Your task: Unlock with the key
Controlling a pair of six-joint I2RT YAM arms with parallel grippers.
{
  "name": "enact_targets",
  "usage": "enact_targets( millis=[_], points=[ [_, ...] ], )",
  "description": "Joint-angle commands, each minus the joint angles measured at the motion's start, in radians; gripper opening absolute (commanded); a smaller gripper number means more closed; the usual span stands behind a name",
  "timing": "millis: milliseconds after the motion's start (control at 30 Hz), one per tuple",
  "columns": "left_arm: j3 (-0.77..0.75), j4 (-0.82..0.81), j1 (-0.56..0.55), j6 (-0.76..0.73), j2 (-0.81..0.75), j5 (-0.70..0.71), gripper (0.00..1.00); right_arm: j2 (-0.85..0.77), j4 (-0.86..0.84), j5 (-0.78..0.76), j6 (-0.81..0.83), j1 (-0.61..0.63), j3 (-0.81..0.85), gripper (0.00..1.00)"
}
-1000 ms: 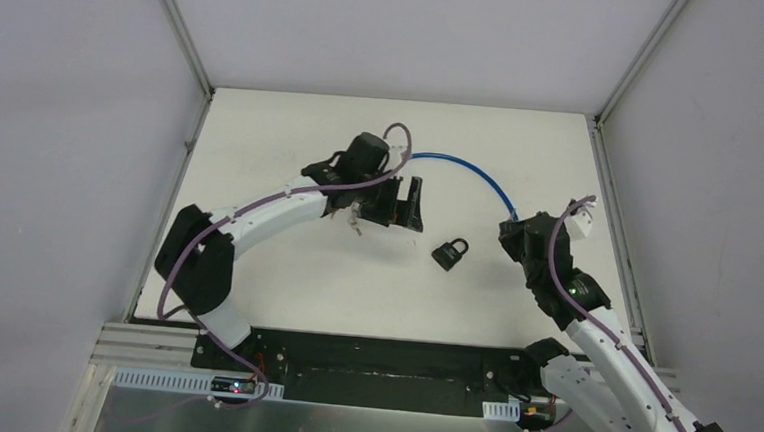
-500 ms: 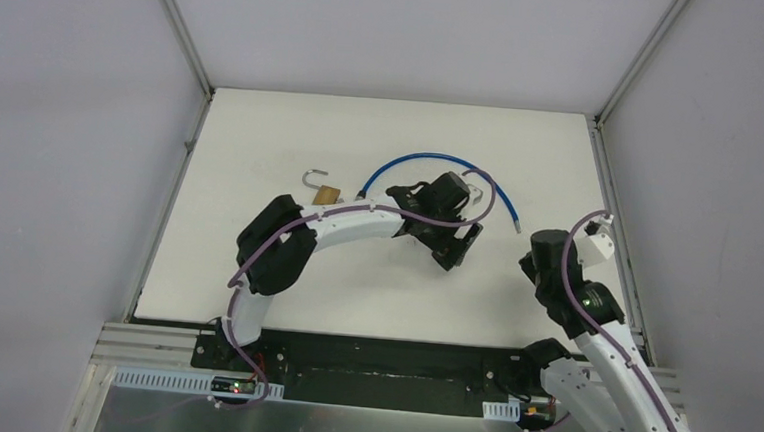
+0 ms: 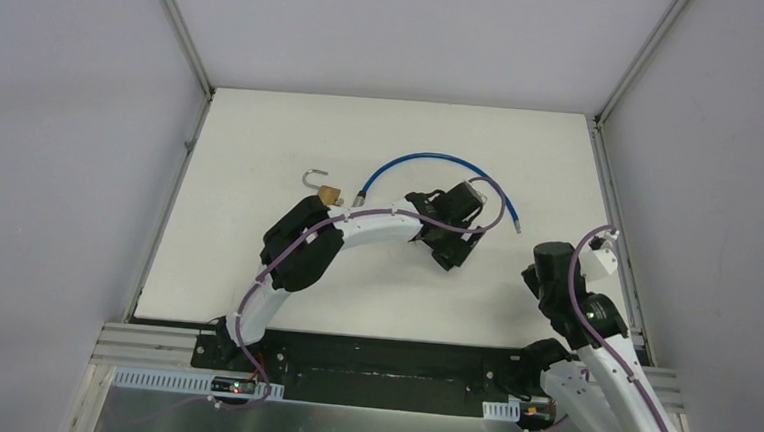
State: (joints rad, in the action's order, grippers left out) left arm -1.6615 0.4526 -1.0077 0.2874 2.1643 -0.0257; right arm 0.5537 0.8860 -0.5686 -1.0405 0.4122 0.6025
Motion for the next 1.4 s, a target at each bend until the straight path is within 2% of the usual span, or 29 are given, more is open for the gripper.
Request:
enact_targets(
  millis=[0, 100, 267, 333, 433, 633, 800, 1200, 1267, 1367],
  points=[
    [-0.066, 0.030, -0.009, -0.026, 0.015, 0.029, 0.88, -0.010, 0.006, 0.011, -0.024, -0.009, 0.001, 0.00],
    [-0.085, 0.065, -0.009, 0.012, 0.038, 0.027, 0.80, -0.001, 0.003, 0.012, -0.030, -0.010, 0.001, 0.00],
    [-0.154, 0.204, -0.010, 0.117, 0.069, 0.107, 0.51, 0.004, -0.027, 0.037, -0.021, -0.011, -0.009, 0.00],
    [-0.171, 0.250, -0.007, 0.159, 0.078, 0.144, 0.44, 0.009, -0.041, 0.050, -0.016, -0.013, -0.017, 0.00],
    [-0.198, 0.335, 0.007, 0.254, 0.086, 0.193, 0.38, 0.023, -0.062, 0.082, -0.003, -0.014, -0.024, 0.00],
    [-0.162, 0.404, 0.122, 0.471, 0.057, 0.160, 0.36, 0.068, -0.097, 0.141, 0.012, -0.015, -0.028, 0.00],
    [-0.119, 0.406, 0.162, 0.557, 0.026, 0.145, 0.40, 0.089, -0.136, 0.171, 0.017, -0.016, -0.042, 0.00],
    [-0.097, 0.424, 0.161, 0.566, 0.047, 0.145, 0.79, 0.086, -0.249, 0.258, 0.072, -0.016, -0.096, 0.00],
    [-0.099, 0.427, 0.162, 0.560, 0.047, 0.151, 0.82, 0.085, -0.277, 0.288, 0.080, -0.016, -0.109, 0.00],
    [-0.113, 0.431, 0.167, 0.550, 0.059, 0.152, 0.80, 0.089, -0.299, 0.317, 0.085, -0.016, -0.123, 0.00]
  ],
)
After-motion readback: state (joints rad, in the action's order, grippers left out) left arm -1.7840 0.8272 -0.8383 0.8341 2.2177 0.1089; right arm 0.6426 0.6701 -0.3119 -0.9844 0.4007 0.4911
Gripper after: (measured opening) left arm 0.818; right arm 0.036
